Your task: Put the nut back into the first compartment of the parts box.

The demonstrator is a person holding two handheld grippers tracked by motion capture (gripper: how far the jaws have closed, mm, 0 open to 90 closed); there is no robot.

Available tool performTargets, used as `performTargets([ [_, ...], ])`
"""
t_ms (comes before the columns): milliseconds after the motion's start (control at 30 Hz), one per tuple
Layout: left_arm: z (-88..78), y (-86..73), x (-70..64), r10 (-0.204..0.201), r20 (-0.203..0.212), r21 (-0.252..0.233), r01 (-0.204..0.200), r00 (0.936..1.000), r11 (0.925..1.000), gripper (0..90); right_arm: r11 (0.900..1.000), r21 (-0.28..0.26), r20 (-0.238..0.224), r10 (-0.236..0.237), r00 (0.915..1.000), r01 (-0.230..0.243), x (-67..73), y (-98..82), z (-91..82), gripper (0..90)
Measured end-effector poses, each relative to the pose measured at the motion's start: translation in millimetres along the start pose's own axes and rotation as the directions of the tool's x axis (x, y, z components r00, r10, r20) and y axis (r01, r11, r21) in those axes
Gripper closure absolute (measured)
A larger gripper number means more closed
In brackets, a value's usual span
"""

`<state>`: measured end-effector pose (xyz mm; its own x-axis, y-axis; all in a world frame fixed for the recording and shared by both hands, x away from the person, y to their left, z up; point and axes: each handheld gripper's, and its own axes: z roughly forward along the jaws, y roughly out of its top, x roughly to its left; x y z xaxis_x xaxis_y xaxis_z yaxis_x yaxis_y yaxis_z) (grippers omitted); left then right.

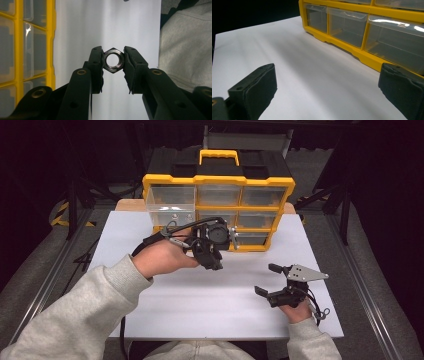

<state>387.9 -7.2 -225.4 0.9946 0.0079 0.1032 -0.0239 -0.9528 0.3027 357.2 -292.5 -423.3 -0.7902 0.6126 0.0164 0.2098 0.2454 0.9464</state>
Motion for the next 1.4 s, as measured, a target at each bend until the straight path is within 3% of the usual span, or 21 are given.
performTargets([
  [133,-23.9,2.2,-1.4,0.009,0.0,-0.025,-0.009,1.0,0.9997,69.4,1.0,0.003,-0.001,0.0,1.0,0.0,-0.3,-0.1,-0.2,2.3],
  [267,-39.2,6.3,-1.9,0.019,-0.023,-0.009,-0.02,0.9995,0.9998,69.5,1.0,0.004,-0.004,0.003,1.0,-0.003,-0.4,-0.3,0.5,2.3],
  [667,-85.0,-0.2,14.7,-0.043,-0.083,-0.035,0.04,0.9956,0.9986,69.5,1.0,0.003,-0.003,0.0,1.0,0.0,-0.7,-0.4,0.4,2.3],
  [733,-100.4,-4.2,20.6,-0.074,-0.114,-0.049,0.069,0.9907,0.9964,69.5,1.0,0.003,-0.003,0.0,1.0,0.0,-0.6,-0.4,0.3,2.3],
  [867,-111.3,-10.5,27.7,-0.104,-0.14,-0.065,0.096,0.9847,0.9933,69.5,1.0,0.004,-0.003,0.002,1.0,-0.002,-0.5,-0.5,0.6,2.3],
  [1000,-124.4,-23.0,43.6,-0.158,-0.179,-0.068,0.148,0.9712,0.9867,69.5,1.0,0.005,-0.002,0.002,1.0,-0.002,-0.7,-0.6,1.1,2.3],
  [1100,-133.6,-33.2,56.3,-0.23,-0.193,-0.109,0.212,0.9541,0.9713,69.5,1.0,0.012,-0.006,0.0,1.0,0.0,0.0,-0.7,2.9,2.3],
  [1133,-133.6,-33.2,56.3,-0.23,-0.193,-0.109,0.212,0.9541,0.9713,69.5,1.0,0.015,-0.006,-0.001,1.0,0.001,0.1,-0.9,2.7,2.2],
  [1167,-135.8,-39.4,63.7,-0.267,-0.196,-0.127,0.246,0.9436,0.961,69.5,1.0,0.017,-0.004,0.002,1.0,-0.002,0.1,-1.1,2.1,2.3],
  [1233,-137.7,-47.7,72.0,-0.31,-0.196,-0.144,0.285,0.9304,0.9475,69.5,1.0,0.013,-0.004,0.005,1.0,-0.005,-0.7,-1.2,1.5,2.3],
  [1267,-137.7,-47.7,72.0,-0.31,-0.196,-0.144,0.285,0.9304,0.9475,69.5,1.0,0.013,-0.004,0.005,1.0,-0.005,-0.7,-1.2,1.5,2.3],
  [1400,-138.1,-64.5,87.9,-0.38,-0.206,-0.162,0.351,0.9019,0.9222,69.5,1.0,0.017,-0.007,0.001,1.0,-0.001,-0.2,-1.5,2.4,2.2],
])
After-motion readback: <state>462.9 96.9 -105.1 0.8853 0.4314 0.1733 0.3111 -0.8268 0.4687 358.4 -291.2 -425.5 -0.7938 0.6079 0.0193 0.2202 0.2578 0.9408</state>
